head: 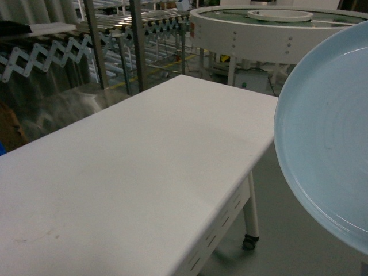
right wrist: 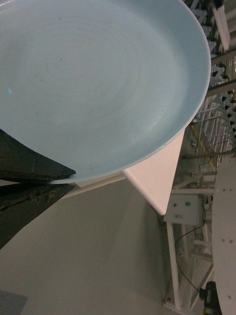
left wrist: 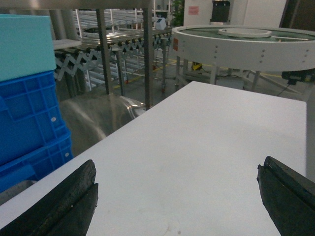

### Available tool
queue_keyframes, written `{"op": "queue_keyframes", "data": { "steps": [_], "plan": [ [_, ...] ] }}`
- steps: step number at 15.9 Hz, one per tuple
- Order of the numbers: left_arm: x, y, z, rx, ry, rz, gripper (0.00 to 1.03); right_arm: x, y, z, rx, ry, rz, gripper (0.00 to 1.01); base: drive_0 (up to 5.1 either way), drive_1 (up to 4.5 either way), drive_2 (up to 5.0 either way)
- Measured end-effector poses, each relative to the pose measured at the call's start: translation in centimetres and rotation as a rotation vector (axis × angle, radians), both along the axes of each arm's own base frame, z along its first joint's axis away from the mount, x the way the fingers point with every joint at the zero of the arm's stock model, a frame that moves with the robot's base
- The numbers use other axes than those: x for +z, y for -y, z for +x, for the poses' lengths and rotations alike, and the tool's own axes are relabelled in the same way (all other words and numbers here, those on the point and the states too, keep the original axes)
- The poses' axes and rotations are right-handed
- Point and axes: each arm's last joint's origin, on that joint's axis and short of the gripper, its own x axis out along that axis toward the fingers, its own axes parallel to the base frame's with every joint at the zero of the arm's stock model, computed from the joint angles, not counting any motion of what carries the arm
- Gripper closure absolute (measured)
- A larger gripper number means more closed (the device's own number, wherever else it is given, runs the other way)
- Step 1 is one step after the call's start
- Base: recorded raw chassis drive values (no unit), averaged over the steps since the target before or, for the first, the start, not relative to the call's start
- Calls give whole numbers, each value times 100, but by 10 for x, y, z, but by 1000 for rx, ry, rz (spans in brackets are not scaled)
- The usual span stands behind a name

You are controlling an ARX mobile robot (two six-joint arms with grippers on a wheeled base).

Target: Place blue tray on left shelf second layer neatly

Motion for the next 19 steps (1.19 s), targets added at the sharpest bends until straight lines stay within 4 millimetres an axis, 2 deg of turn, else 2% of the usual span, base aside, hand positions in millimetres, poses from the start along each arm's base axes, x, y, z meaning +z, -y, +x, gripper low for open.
{"op": "queue_keyframes", "data": {
  "steps": [9, 15, 19],
  "plan": [
    [0, 0, 0, -2, 0, 0, 5, -1, 0, 0, -1, -3, -1, 99, 328, -502, -298],
    [0, 0, 0, -2, 0, 0, 5, -1, 0, 0, -2, -1, -2, 99, 39, 39, 39],
    [0, 0, 0, -2, 0, 0, 5, -1, 0, 0, -1, -1, -3, 99, 262, 198, -517]
  ]
}}
